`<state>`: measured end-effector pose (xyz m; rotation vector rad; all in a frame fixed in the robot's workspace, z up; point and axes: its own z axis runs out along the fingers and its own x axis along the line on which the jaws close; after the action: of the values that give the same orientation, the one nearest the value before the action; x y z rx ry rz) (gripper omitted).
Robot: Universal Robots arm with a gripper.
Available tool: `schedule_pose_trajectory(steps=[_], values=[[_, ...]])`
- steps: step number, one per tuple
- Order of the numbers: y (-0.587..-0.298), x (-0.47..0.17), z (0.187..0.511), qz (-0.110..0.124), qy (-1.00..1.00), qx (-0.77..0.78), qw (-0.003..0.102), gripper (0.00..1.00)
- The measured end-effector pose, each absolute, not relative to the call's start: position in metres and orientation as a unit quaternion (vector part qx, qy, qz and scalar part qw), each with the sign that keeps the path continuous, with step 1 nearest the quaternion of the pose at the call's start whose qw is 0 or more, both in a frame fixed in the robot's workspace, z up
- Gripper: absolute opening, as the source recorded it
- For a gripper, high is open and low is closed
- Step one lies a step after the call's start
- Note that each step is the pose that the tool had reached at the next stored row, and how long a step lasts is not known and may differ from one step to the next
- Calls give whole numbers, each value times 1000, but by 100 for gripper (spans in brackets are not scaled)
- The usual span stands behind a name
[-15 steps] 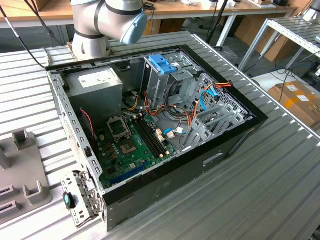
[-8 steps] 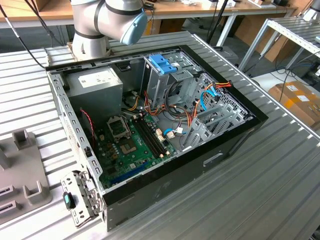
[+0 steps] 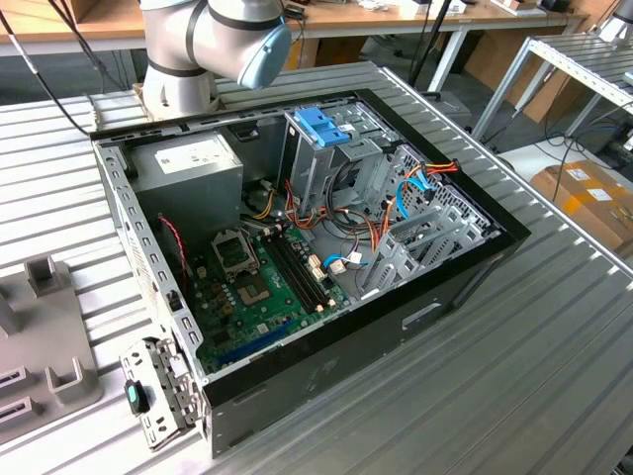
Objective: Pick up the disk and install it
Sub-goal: 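Reach for the disk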
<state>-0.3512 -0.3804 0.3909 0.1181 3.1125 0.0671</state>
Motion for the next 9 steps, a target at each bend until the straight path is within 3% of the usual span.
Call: schedule_pose_trajectory(steps=[9], values=[[-380,-362,391,22,999,38,13,11]])
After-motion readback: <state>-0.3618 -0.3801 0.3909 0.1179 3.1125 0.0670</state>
